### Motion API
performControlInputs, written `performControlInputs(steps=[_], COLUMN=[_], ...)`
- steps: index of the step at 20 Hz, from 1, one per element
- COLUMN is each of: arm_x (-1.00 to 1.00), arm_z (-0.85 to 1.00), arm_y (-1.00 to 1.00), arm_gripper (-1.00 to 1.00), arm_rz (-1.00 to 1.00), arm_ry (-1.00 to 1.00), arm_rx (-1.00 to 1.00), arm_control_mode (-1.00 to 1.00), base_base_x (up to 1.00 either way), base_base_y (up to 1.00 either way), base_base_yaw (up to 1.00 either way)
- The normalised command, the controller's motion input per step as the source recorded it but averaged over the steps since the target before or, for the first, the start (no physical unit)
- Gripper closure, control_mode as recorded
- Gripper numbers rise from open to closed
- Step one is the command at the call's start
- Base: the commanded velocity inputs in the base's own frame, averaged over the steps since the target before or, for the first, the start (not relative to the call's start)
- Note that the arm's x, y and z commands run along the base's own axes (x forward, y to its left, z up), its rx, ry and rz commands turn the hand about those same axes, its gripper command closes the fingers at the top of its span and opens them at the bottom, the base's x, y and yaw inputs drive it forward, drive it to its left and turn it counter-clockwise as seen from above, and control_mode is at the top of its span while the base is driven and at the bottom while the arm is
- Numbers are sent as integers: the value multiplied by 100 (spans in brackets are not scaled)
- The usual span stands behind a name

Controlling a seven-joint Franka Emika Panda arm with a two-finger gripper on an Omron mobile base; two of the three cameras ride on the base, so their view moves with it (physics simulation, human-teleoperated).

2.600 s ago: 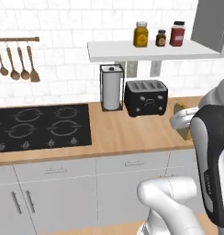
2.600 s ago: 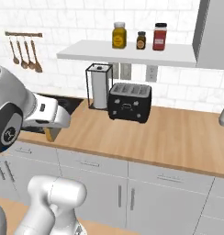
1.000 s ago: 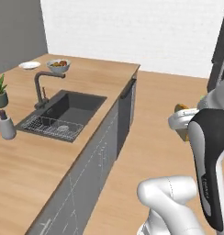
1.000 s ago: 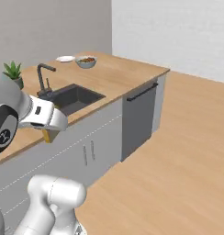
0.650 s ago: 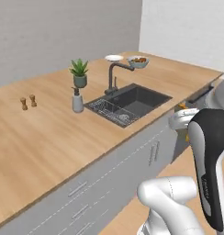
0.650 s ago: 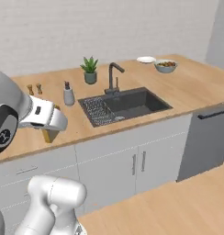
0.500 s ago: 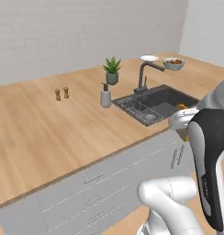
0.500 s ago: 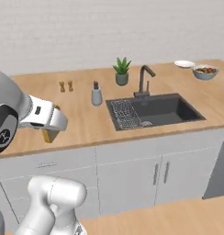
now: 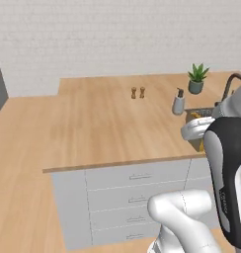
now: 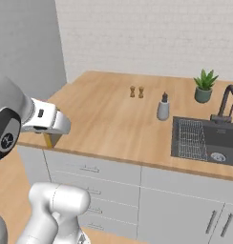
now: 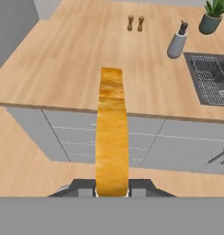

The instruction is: Start the toaster. Once the lever pops up, take the bread to the plate on the dining counter.

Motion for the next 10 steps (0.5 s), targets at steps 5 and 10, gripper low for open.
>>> performControlInputs(steps=[5,10], arm_x=[0,0], arm_z=[0,0], arm_y=[0,0], arm_gripper=[100,100], arm_rz=[0,0], arm_ry=[0,0], arm_rx=[0,0], arm_control_mode=[100,100], base_base_x=[0,1], base_base_y=[-54,61], base_base_yaw=[2,0])
